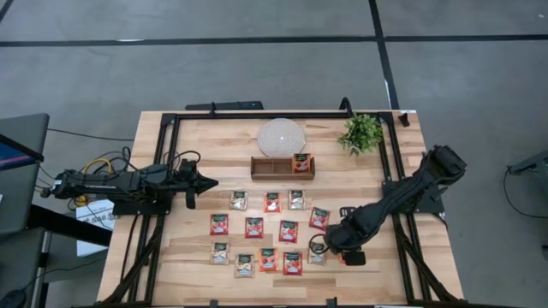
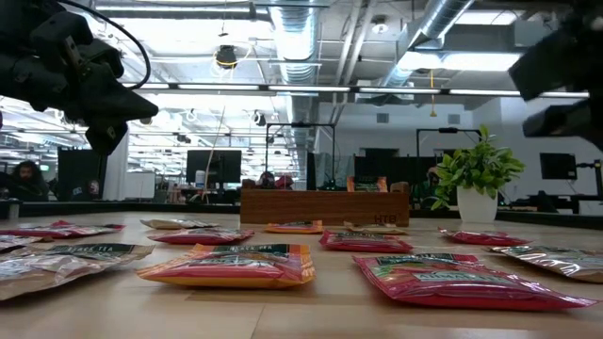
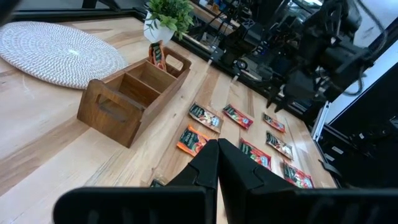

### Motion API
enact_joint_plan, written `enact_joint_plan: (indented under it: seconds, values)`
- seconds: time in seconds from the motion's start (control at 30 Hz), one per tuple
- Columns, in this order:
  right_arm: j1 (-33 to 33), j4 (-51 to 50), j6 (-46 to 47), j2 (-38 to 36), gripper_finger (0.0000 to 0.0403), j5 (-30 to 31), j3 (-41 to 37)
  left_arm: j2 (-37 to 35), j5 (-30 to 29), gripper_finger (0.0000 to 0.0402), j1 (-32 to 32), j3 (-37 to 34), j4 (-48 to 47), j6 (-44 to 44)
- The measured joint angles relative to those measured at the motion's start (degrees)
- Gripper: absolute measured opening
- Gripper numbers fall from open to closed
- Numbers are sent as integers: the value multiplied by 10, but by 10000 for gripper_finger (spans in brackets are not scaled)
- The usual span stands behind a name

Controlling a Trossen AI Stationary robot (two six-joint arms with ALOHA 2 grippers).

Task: Pick & Place Tea
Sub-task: Put the bottom right orange tea bag into the right compartment of the wooden organizer

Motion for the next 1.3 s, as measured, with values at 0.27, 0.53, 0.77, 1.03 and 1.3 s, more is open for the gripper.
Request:
enact_joint_plan:
  seconds: [0.27, 0.53, 0.77, 1.03, 1.3]
  values:
    - [16, 18, -3, 62, 108, -1, 0, 0, 2, 0, 0, 0, 1, -1]
    - [22, 20, -3, 87, 108, -3, 3, 0, 2, 0, 0, 0, 1, -1]
    - [22, 24, -3, 76, 98, 0, 2, 0, 2, 0, 0, 0, 1, -1]
    - [21, 25, -3, 76, 45, -1, 2, 0, 2, 0, 0, 0, 1, 0]
    - [21, 26, -2, 76, 4, -4, 2, 0, 2, 0, 0, 0, 1, 0]
